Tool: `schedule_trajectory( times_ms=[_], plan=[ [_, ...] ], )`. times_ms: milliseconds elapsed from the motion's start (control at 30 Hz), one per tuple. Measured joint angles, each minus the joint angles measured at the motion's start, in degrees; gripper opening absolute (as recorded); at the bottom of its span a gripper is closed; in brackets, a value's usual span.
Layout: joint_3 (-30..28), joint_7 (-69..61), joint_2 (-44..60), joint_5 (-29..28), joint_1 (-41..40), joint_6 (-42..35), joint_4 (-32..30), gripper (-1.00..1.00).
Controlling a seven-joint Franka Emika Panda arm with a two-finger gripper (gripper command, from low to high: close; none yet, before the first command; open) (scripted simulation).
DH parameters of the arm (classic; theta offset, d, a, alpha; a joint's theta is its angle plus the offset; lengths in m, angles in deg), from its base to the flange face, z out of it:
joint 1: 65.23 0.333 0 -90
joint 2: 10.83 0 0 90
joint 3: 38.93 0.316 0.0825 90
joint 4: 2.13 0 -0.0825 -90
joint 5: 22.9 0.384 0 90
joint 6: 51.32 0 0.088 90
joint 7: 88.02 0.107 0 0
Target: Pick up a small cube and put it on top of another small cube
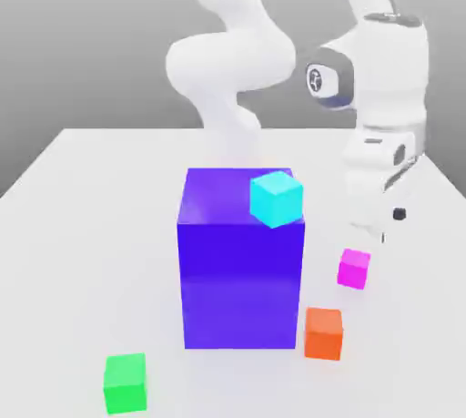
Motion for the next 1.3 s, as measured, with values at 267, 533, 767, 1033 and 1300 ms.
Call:
schedule_trajectory(
  times_ms=[267,533,767,1033,1300],
  plan=[
    [-1.76,2.04,12.95,-6.43,3.17,10.63,-1.26,0.00],
    [-10.76,3.71,22.21,-8.17,12.07,18.39,0.13,-1.00],
    [-9.45,3.68,20.18,-8.41,10.56,16.66,-0.11,-1.00],
    [-4.32,0.11,7.64,-3.20,7.18,6.28,-2.34,-1.00],
    [-10.48,4.15,6.40,-9.60,-5.45,-0.32,6.72,-1.00]
  ],
)
